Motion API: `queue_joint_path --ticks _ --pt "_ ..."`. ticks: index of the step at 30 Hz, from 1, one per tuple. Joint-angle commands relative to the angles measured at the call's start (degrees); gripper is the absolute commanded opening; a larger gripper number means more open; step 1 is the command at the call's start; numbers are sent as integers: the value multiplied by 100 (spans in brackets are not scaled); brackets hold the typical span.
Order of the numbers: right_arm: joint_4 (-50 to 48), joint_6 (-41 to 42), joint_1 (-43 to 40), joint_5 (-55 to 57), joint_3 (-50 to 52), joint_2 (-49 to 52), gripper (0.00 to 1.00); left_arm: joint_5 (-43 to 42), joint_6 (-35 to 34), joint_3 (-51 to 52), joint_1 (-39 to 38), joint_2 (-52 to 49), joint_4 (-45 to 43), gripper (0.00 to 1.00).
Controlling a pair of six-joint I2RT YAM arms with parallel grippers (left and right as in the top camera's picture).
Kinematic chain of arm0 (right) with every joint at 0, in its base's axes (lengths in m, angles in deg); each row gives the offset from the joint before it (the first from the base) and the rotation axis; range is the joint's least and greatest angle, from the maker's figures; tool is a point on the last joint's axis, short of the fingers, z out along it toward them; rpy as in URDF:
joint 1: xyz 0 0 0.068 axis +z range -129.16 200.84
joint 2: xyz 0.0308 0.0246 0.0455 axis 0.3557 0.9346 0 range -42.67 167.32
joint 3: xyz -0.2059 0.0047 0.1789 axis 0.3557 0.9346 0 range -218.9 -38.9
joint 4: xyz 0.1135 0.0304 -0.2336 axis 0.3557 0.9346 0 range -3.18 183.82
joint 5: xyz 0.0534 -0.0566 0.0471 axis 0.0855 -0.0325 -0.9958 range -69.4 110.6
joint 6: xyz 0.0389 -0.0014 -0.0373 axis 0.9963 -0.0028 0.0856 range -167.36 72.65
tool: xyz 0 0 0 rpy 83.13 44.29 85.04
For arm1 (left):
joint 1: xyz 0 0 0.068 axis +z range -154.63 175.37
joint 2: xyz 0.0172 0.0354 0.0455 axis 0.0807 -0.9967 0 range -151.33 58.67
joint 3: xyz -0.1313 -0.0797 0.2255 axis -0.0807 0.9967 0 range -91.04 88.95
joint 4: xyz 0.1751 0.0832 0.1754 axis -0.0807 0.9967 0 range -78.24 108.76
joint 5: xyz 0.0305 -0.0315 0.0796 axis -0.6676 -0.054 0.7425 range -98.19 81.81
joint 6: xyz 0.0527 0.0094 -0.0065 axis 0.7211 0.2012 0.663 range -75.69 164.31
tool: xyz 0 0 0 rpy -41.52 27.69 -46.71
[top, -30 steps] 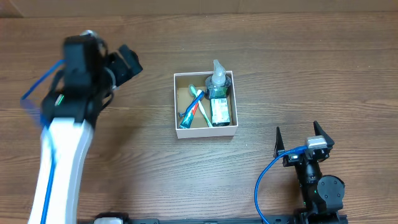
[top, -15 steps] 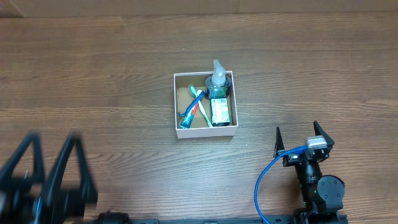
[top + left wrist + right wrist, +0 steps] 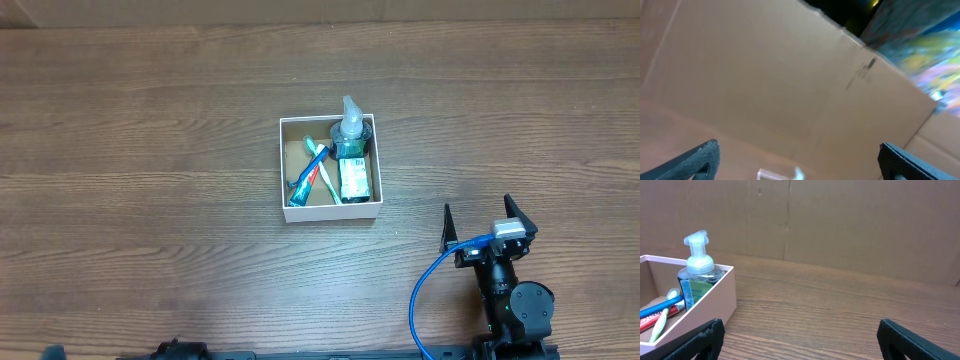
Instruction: Pack container
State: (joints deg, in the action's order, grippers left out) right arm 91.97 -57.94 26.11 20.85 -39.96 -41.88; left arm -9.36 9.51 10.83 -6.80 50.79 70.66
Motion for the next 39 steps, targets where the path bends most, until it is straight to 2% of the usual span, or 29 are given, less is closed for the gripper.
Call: queue_joint_path --ticks 1,10,17,20,23,27,31,39 --pt "-33 -35 -26 4 61 -63 100 188 11 219 -11 269 485 100" --pt "-35 -35 -26 4 61 -63 100 203 7 1233 -11 763 595 100" --pt "-35 -35 -26 2 61 -63 100 479 9 2181 -11 763 234 100" --pt "-35 -35 -26 2 61 -63 100 737 61 2791 -11 763 -380 100" --pt "-35 -35 -26 4 61 -63 100 643 789 3711 -11 763 -1589 100" --pt "-35 -35 -26 2 61 -63 100 -42 1978 4809 -11 763 -3257 100" --pt "-35 -37 -26 2 61 -63 100 -361 2487 5781 -11 765 -4719 100" --pt "-35 -35 -26 2 61 -63 100 -352 3213 7031 -11 767 -6389 100"
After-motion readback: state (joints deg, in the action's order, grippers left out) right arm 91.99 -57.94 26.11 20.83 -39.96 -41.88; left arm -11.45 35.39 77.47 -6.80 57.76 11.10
